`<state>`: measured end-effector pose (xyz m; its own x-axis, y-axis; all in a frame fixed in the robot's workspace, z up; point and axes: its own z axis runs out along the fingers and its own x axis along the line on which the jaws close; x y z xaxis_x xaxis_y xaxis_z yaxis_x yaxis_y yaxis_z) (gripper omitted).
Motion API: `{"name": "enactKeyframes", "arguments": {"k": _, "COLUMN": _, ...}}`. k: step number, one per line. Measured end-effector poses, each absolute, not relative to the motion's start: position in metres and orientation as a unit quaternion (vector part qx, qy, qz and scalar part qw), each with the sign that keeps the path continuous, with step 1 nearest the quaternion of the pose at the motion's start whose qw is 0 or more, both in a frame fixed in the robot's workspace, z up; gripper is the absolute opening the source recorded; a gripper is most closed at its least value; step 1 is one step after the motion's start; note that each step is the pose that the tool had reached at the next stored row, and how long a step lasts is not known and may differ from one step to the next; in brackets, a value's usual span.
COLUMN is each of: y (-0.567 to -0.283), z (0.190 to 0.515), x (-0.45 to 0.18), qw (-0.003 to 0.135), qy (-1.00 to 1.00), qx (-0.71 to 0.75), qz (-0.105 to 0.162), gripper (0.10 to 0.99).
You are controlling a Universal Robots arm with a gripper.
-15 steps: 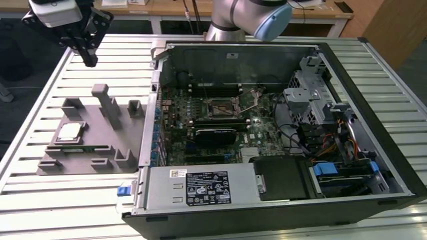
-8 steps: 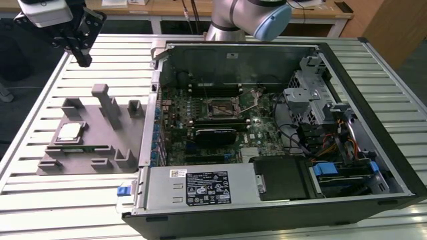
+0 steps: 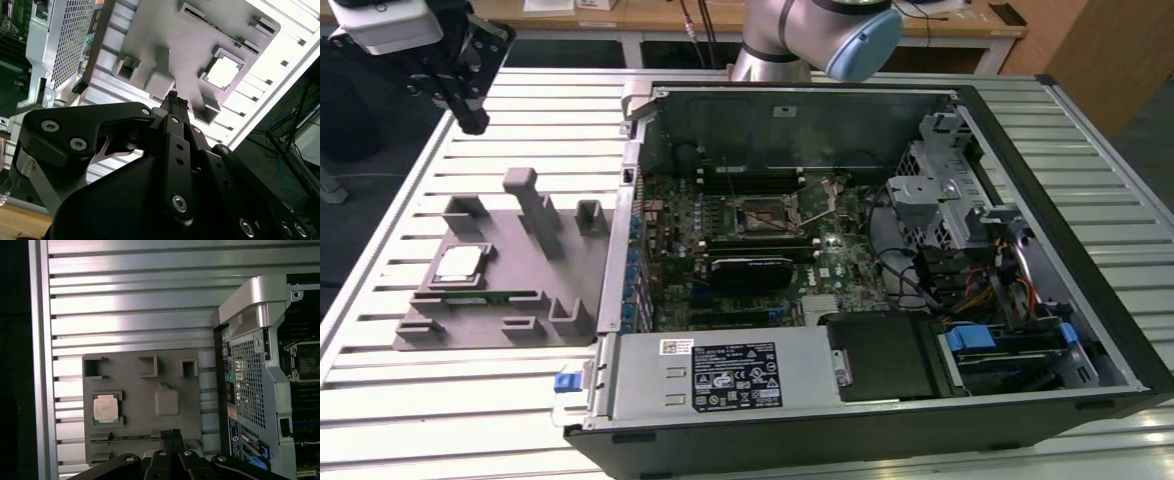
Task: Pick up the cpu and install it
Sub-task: 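Reach for the cpu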
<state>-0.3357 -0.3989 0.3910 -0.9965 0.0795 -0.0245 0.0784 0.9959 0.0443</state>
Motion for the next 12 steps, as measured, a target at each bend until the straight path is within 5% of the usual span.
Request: {"name": "enactKeyframes", "arguments": {"k": 12, "y": -0.399, "z": 0.389, "x": -0.351, "qw": 0.013, "qy": 0.999, "qx": 0.040, "qz": 0.022, "gripper": 0.106}}
